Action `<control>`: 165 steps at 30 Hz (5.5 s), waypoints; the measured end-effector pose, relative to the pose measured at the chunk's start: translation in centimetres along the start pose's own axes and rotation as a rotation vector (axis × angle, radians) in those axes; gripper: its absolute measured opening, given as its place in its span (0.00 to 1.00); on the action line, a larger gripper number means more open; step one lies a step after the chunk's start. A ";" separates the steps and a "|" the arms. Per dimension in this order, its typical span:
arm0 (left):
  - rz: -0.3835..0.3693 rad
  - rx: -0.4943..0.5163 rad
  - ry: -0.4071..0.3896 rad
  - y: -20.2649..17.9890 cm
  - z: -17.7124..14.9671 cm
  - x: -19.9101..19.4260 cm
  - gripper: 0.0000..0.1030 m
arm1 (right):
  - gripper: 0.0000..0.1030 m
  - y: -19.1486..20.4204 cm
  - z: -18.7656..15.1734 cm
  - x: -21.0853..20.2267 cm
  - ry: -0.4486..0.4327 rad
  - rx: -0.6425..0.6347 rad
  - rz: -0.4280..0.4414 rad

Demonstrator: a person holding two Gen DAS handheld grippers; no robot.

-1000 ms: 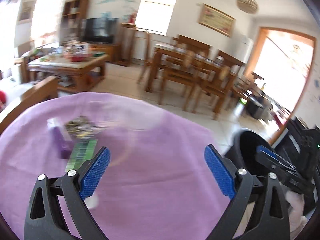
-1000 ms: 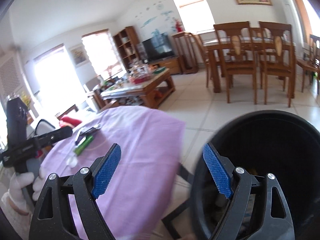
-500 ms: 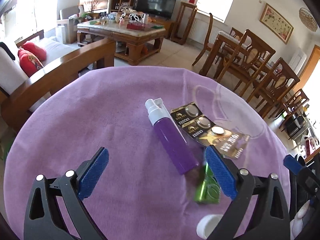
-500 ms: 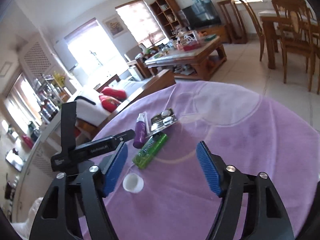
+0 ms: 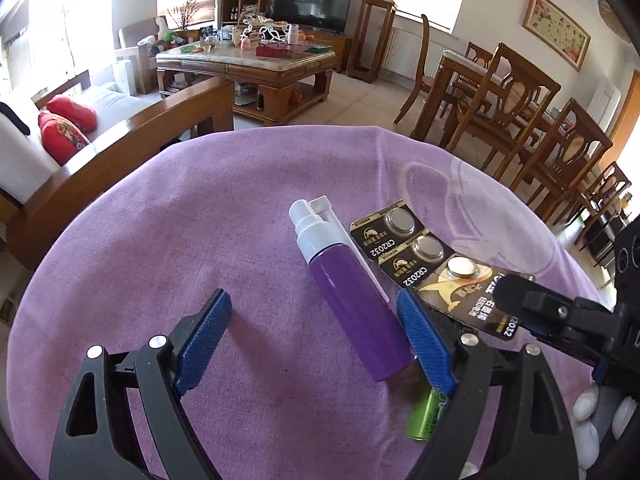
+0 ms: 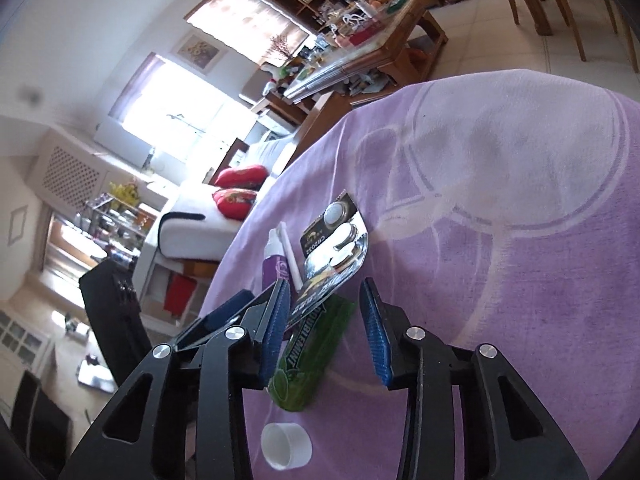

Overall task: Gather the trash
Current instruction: 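Grasp the purple spray bottle with the left tool while the right tool grasps the battery card, then carry the spray bottle and battery card over the black bin with both tools, then open both tools to drop the bottle and battery card into the bin, then move both tools back over the table toward the cap and gum, then grasp the white bottle cap with the left tool while the right tool grasps the green gum pack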

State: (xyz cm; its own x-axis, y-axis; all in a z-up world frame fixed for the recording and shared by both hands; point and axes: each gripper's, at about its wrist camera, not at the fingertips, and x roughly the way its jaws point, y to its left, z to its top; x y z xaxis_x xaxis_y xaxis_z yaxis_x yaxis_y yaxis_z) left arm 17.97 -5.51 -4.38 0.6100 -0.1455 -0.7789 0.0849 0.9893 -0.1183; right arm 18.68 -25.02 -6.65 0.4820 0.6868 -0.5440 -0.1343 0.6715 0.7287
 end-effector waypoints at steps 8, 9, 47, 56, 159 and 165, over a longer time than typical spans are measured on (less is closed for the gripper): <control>0.015 0.028 -0.019 0.9 0.5 0.4 0.49 | 0.08 1.3 0.4 0.5 -0.012 -0.072 -0.040; -0.001 0.035 -0.021 1.2 0.5 0.3 0.41 | 0.06 1.8 0.1 0.4 -0.021 -0.099 -0.047; -0.468 0.371 -0.273 -20.5 -7.8 -14.2 0.24 | 0.02 0.1 -12.5 -31.3 -0.566 -0.356 -0.331; -0.595 0.492 -0.198 -29.2 -11.4 -13.6 0.24 | 0.02 -7.9 -16.9 -40.8 -0.655 -0.252 -0.442; -0.181 0.182 -0.028 0.4 -8.4 -8.3 0.35 | 0.66 8.1 -5.2 5.4 0.126 -0.447 -0.439; -0.198 0.167 -0.018 1.3 -8.4 -8.5 0.35 | 0.63 8.5 -6.1 6.8 0.126 -0.577 -0.510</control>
State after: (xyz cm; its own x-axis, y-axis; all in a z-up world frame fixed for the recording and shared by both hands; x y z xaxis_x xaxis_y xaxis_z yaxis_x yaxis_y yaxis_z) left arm 6.23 -2.99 -3.10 0.5827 -0.3375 -0.7393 0.3317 0.9293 -0.1628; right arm 15.56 -12.95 -6.67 0.5083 0.2572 -0.8219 -0.3682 0.9277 0.0626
